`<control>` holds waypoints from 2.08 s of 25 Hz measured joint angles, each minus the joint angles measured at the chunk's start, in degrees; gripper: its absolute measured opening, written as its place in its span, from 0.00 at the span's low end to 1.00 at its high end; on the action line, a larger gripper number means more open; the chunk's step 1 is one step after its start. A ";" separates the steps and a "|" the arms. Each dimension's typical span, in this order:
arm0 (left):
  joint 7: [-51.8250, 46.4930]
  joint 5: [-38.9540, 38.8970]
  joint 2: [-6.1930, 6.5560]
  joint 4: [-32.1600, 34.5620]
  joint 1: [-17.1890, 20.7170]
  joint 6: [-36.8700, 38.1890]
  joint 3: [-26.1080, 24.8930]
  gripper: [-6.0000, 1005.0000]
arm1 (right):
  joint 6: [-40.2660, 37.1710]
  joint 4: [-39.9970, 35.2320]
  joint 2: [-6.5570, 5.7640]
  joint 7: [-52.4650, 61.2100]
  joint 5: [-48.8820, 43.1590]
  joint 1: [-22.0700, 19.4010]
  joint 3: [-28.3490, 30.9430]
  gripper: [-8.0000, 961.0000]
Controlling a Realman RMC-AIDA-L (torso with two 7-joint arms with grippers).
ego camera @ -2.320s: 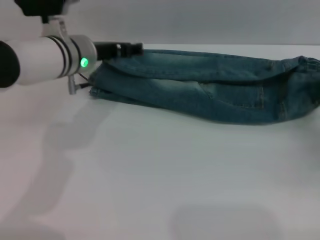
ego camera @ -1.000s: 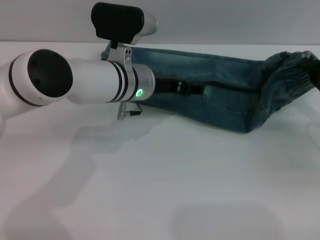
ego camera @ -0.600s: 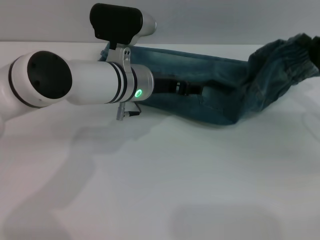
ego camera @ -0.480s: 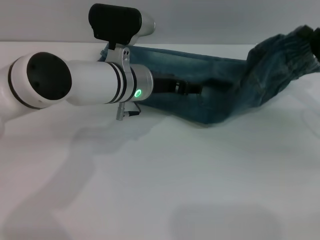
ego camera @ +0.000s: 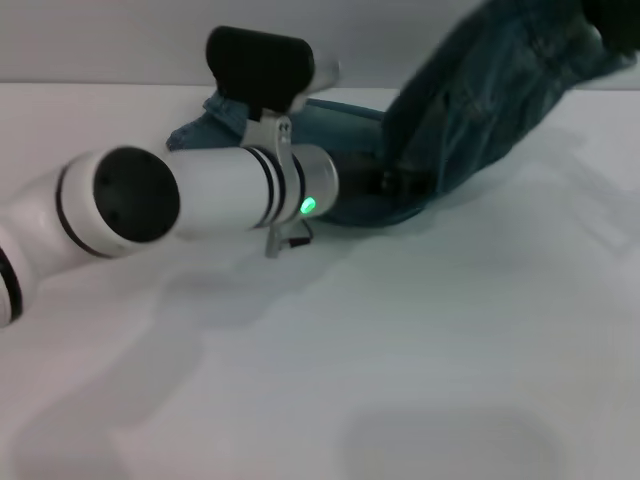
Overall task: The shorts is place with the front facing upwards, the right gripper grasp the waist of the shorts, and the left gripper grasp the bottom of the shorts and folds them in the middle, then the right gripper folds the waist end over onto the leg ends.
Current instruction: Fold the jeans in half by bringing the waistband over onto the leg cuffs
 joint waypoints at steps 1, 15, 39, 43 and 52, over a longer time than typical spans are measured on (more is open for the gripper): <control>0.00 -0.65 -0.06 0.00 -0.20 0.64 1.40 0.85 | -0.36 0.96 -0.06 0.58 0.23 0.41 -0.88 0.01; -0.17 -5.37 -0.10 -5.39 -0.28 2.44 8.97 0.85 | -4.38 2.92 -0.29 2.62 -0.03 4.27 -7.08 0.01; -0.59 -12.43 -0.10 -6.93 -0.54 6.12 16.38 0.84 | -6.65 2.94 -0.30 2.74 -0.52 5.58 -13.12 0.01; -0.59 -12.98 -0.09 -7.17 -0.63 6.40 16.53 0.84 | -7.74 2.67 -0.29 2.75 -0.54 5.95 -15.01 0.01; -0.38 -13.06 0.26 -7.45 2.06 6.89 13.34 0.84 | -8.99 2.34 -0.21 2.46 -0.41 5.59 -17.32 0.01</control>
